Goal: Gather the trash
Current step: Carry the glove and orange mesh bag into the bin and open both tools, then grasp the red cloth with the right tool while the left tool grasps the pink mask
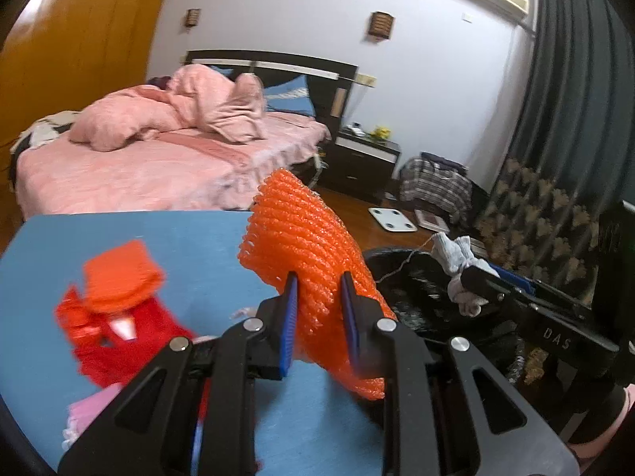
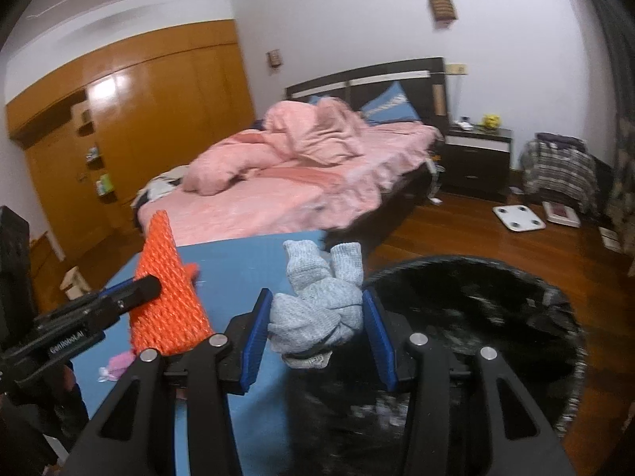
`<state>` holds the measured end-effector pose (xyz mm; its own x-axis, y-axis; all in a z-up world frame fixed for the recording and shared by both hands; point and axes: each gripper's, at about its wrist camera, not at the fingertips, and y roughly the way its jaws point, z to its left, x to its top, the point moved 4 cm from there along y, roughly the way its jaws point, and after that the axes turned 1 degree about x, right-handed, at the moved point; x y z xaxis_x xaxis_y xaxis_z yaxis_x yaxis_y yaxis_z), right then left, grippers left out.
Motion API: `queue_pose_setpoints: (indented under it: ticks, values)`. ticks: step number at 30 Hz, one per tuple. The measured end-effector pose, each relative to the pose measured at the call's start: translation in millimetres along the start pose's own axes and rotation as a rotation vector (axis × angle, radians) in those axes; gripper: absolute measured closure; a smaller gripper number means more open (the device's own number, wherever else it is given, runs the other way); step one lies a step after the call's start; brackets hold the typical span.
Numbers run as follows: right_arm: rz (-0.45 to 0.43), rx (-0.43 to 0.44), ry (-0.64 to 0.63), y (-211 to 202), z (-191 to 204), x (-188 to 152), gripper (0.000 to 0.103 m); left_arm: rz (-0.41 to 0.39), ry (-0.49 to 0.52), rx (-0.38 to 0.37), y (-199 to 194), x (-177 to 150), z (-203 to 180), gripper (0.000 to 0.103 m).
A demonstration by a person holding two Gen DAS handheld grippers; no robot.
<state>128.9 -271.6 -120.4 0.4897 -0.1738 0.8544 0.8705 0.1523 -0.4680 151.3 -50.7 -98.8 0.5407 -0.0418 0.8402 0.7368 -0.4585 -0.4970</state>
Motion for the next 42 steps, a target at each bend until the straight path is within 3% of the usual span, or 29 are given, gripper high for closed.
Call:
queue_pose_setpoints:
  ticks: [13,15,18,20,25,27,32,42]
  values:
    - [0.01,-0.166,0.088,-16,-91,-16,0.055,0.094,0.07,-0.155,74,-14,-84,0.082]
    - [0.016,-0.189,0.097,-17,-100,-19,0.053,0.105,0.077,-0.165,83,-16,-90,0.073]
    - [0.007,-0.221,0.11,-20,-110,-21,0.042,0.121,0.07,-0.182,91,-19,-93,0.059]
    - [0.001,-0.231,0.118,-22,-114,-21,0.038,0.128,0.069,-0.177,93,-21,-93,0.056]
    - [-0.022,-0.243,0.119,-24,-109,-19,0.012,0.106,0.058,-0.124,80,-20,-73,0.039]
    - [-0.034,-0.241,0.116,-25,-103,-17,0.006,0.075,0.055,-0.083,67,-17,-59,0.029]
    - [-0.038,-0.2,0.092,-21,-82,-12,0.006,0.016,0.06,0.022,33,-12,-22,0.021]
    - [-0.02,-0.085,0.042,-5,-18,-11,0.006,-0.015,0.026,0.206,-23,-22,52,0.018]
